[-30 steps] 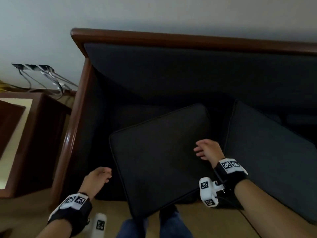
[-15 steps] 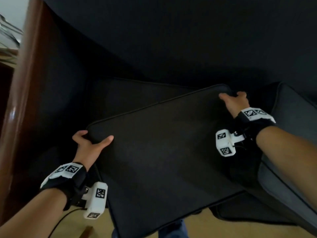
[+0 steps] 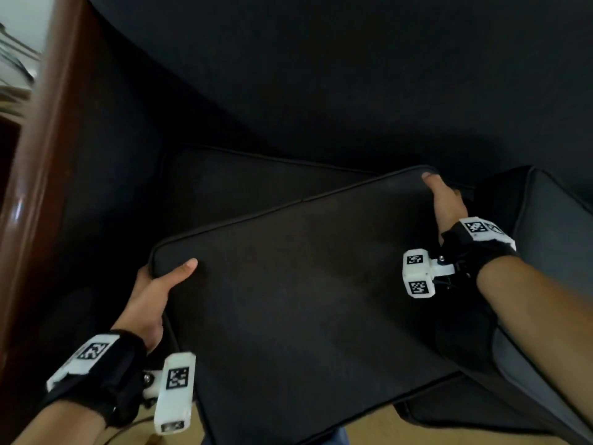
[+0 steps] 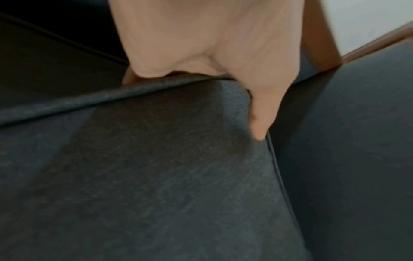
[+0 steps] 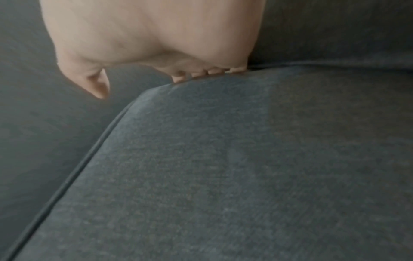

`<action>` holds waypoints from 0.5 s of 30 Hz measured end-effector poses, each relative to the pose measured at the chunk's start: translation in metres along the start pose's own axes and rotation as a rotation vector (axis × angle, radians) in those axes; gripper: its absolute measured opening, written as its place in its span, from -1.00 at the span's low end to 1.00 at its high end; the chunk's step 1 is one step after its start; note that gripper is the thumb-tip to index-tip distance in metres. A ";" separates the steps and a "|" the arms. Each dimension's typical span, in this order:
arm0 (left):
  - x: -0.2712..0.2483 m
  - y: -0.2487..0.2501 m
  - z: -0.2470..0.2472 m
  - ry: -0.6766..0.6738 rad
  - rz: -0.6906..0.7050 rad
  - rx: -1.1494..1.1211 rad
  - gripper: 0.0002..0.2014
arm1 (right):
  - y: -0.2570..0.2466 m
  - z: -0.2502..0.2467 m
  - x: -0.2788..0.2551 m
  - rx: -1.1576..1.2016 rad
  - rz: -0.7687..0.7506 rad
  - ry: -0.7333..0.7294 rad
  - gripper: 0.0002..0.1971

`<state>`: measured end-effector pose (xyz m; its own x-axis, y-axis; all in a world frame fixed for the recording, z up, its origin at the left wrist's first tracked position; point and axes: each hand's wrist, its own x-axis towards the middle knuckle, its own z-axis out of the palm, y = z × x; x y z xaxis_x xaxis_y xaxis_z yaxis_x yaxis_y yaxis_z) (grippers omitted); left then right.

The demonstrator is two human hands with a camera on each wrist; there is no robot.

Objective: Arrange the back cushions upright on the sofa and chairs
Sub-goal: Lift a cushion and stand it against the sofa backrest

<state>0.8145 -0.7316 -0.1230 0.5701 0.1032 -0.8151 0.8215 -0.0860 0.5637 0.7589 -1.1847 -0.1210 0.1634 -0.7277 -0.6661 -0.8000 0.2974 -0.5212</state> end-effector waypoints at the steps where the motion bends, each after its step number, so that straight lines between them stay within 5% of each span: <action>1: -0.007 0.001 -0.001 0.007 0.012 -0.035 -0.28 | 0.001 -0.005 -0.002 0.006 -0.001 0.004 0.21; 5: -0.041 0.016 -0.005 0.028 0.071 -0.165 -0.45 | 0.003 -0.028 -0.017 0.068 -0.010 0.034 0.38; 10: -0.074 0.068 -0.021 -0.040 0.179 -0.248 -0.15 | -0.019 -0.064 -0.098 0.153 -0.018 0.094 0.30; 15: -0.134 0.126 -0.047 -0.069 0.364 -0.278 -0.20 | -0.019 -0.100 -0.175 0.386 -0.019 0.176 0.17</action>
<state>0.8420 -0.7099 0.0634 0.8274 0.0482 -0.5595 0.5458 0.1657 0.8214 0.6879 -1.1243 0.0591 0.0481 -0.8200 -0.5704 -0.5174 0.4680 -0.7164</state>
